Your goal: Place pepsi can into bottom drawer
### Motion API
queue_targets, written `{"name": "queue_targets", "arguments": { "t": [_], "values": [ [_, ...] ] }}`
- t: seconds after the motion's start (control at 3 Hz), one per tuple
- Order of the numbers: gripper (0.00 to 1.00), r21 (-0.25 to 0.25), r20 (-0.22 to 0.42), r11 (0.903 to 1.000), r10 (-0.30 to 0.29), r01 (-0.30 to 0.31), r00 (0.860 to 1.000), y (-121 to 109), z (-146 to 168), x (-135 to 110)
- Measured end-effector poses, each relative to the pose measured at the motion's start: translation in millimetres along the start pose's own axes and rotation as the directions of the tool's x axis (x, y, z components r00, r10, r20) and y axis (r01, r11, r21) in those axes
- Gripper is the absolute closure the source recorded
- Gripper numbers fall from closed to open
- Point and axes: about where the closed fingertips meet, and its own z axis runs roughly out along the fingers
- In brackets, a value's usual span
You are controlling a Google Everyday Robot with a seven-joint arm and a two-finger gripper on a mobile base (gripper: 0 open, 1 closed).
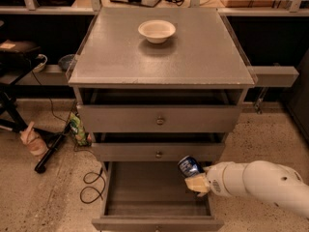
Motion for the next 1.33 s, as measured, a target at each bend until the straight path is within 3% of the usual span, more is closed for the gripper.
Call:
{"name": "queue_targets", "arguments": {
  "t": [0.33, 0.67, 1.0, 1.33],
  "values": [
    [1.0, -0.029, 0.042, 0.9996, 0.006, -0.005, 0.999, -0.5, 2.8, 3.8],
    [1.0, -0.059, 0.113, 0.997, 0.056, -0.05, 0.992, -15.0, 23.0, 20.6],
    [1.0, -0.064, 0.148, 0.9912, 0.124, -0.116, 0.981, -30.5, 65.5, 47.9],
    [1.0, -0.027, 0.123, 0.9873, 0.159, -0.156, 0.98, -41.7, 97.0, 64.3]
  ]
}}
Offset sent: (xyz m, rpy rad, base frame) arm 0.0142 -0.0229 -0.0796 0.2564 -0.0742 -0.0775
